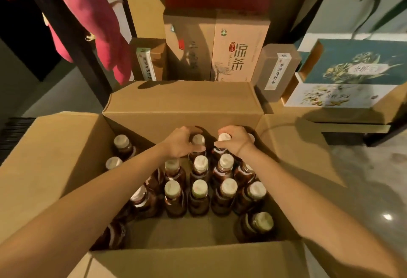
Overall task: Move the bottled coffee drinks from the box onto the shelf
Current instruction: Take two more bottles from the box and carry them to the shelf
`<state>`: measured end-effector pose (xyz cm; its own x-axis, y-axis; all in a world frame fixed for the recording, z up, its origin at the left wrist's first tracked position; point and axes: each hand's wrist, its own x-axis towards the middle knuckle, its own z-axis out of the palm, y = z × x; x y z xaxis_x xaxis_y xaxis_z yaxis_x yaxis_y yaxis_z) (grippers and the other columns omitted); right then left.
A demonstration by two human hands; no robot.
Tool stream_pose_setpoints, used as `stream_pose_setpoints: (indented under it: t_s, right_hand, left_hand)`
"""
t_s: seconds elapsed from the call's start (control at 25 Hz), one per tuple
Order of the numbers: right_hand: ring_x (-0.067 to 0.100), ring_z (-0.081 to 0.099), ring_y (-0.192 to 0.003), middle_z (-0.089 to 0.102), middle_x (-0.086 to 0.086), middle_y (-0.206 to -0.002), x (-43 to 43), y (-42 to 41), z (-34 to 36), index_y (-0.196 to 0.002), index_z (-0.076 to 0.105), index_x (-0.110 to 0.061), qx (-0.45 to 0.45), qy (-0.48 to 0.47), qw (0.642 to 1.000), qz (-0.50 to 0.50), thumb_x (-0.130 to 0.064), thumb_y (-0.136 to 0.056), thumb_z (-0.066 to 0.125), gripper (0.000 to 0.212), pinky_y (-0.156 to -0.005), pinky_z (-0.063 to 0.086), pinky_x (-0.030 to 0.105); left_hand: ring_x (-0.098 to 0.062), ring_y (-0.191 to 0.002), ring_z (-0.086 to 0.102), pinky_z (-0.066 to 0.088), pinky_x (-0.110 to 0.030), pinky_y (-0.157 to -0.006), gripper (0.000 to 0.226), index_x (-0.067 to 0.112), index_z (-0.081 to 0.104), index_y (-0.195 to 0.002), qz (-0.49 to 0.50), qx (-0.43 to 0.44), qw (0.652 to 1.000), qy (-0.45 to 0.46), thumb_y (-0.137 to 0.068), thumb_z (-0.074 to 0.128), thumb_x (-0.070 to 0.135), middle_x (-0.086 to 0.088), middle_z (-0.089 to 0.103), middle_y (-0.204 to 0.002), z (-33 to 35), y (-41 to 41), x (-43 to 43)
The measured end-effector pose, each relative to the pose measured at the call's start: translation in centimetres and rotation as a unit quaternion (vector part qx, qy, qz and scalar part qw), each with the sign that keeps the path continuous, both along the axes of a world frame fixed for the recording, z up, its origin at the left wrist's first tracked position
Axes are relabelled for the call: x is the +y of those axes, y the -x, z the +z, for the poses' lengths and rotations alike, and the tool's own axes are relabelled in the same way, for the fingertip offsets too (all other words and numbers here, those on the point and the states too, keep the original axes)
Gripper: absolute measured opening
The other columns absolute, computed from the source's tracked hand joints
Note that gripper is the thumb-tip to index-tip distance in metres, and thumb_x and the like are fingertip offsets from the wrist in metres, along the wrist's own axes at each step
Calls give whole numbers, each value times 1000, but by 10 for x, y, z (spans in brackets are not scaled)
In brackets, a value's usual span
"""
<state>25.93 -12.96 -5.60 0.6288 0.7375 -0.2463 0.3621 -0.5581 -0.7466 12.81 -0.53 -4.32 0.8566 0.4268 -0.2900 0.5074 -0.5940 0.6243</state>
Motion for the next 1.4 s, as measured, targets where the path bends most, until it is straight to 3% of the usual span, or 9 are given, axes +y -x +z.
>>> stream_pose_setpoints:
  t_s: [0.24, 0.4, 0.48, 0.64, 0.84, 1.04, 1.16, 1.28, 1.4]
  right_hand:
    - [21, 55, -114, 63, 4, -118, 5, -3, -23, -115, 63, -11, 75, 41, 996, -26, -6, -67, 81, 51, -98, 44, 32]
    - [20, 55, -118, 63, 3, -122, 7, -5, -29, -124, 59, -15, 142, 44, 988, -32, -5, -70, 78, 58, -103, 43, 36]
    - [19, 55, -118, 63, 3, -122, 6, -9, -27, -125, 58, -16, 149, 54, 987, -18, -2, -71, 77, 59, -103, 43, 34]
    - [22, 54, -118, 63, 4, -122, 9, -10, -29, -122, 58, -15, 69, 107, 992, 17, -5, -74, 74, 51, -104, 42, 39]
    - [21, 59, -111, 67, 5, -114, 4, -5, -34, -111, 63, -12, 41, 41, 998, 19, -13, -71, 79, 43, -99, 46, 41]
    - [17, 55, -116, 63, 3, -122, 3, 6, -12, -117, 60, -13, 108, -36, 993, -21, -10, -70, 79, 51, -105, 41, 42]
    - [19, 55, -117, 63, 5, -122, 5, 12, 26, -118, 59, -11, 102, -94, 990, -13, -11, -71, 79, 51, -105, 41, 41]
    - [18, 60, -107, 67, 0, -108, 5, 23, 80, -112, 63, -12, 126, -169, 978, 0, -13, -75, 76, 40, -93, 45, 33]
    - [9, 59, -95, 64, -8, -98, 6, 39, 139, -106, 63, -18, 126, -247, 961, 6, -18, -78, 73, 29, -84, 42, 26]
  left_hand:
    - [-15, -112, 55, 39, -26, -98, 48, 13, 61, -118, -19, 5, 992, 122, -73, 78, 15, 1, 63, -116, -30, -10, 18]
    - [1, -92, 58, 42, -10, -81, 43, 3, 65, -113, -2, -13, 978, 209, -72, 77, 4, 0, 66, -104, -41, -11, 24]
    - [4, -92, 57, 41, -7, -81, 46, 5, 64, -114, -21, -7, 978, 207, -71, 78, 3, 3, 65, -104, -43, -11, 26]
    - [-11, -110, 56, 39, -26, -99, 46, 10, 64, -116, -52, 9, 990, 128, -72, 78, 8, 1, 66, -115, -51, -12, 28]
    - [-15, -111, 57, 39, -34, -104, 39, 10, 66, -110, -38, -3, 990, 136, -73, 78, 16, 1, 66, -112, -51, -10, 29]
    - [-4, -94, 59, 44, -12, -77, 32, 10, 64, -108, 17, -77, 975, 209, -77, 72, 7, 3, 65, -104, -12, 9, 23]
    - [-3, -101, 61, 45, -16, -83, 32, 14, 63, -112, 58, -145, 956, 250, -81, 67, 10, 5, 67, -108, 25, 28, 21]
    - [-5, -108, 60, 43, -16, -85, 34, 14, 59, -120, 95, -218, 939, 247, -86, 60, 17, 2, 65, -116, 71, 46, 14]
    - [-6, -104, 62, 44, -20, -90, 21, 22, 62, -108, 143, -316, 915, 208, -88, 59, 21, 6, 67, -106, 126, 66, -2]
